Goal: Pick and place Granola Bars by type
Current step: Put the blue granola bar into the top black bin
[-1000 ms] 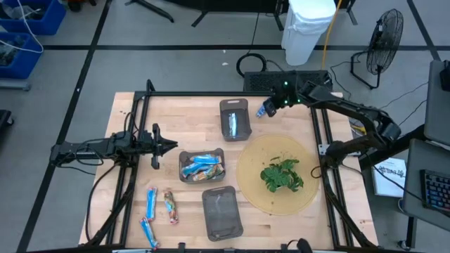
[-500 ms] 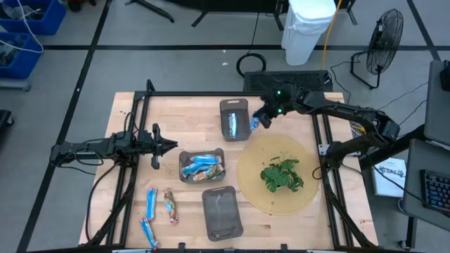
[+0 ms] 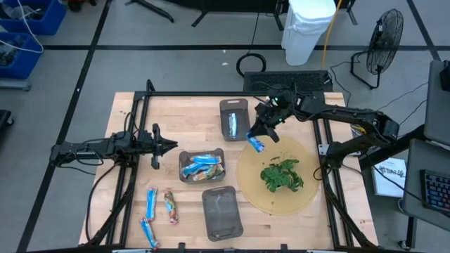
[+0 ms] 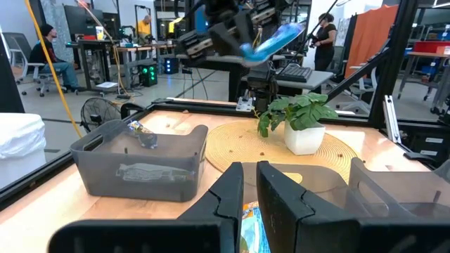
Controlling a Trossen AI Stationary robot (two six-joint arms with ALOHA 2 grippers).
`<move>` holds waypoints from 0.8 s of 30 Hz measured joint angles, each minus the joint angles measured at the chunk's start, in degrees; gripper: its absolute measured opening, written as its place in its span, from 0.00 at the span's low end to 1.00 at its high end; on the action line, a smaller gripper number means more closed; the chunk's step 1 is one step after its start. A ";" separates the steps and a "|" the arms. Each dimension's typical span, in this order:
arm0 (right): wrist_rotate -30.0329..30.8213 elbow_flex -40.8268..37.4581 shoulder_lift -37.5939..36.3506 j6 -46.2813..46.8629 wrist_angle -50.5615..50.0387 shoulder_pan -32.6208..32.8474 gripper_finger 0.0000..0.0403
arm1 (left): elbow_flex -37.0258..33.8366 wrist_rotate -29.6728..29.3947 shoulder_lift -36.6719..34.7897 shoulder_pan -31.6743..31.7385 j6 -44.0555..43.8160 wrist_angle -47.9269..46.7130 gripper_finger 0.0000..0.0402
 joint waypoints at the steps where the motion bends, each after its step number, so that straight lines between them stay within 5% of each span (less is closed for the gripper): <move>1: -2.82 0.00 0.00 0.00 0.07 0.17 0.05 | 0.00 0.01 0.01 0.01 0.00 0.00 0.12; 5: -10.07 0.00 0.00 -0.91 0.13 1.19 0.05 | 0.00 0.01 0.01 0.01 0.00 0.00 0.12; 24: -9.97 0.00 0.00 -1.29 0.55 1.88 0.05 | 0.00 -0.01 0.01 -0.01 0.00 0.00 0.12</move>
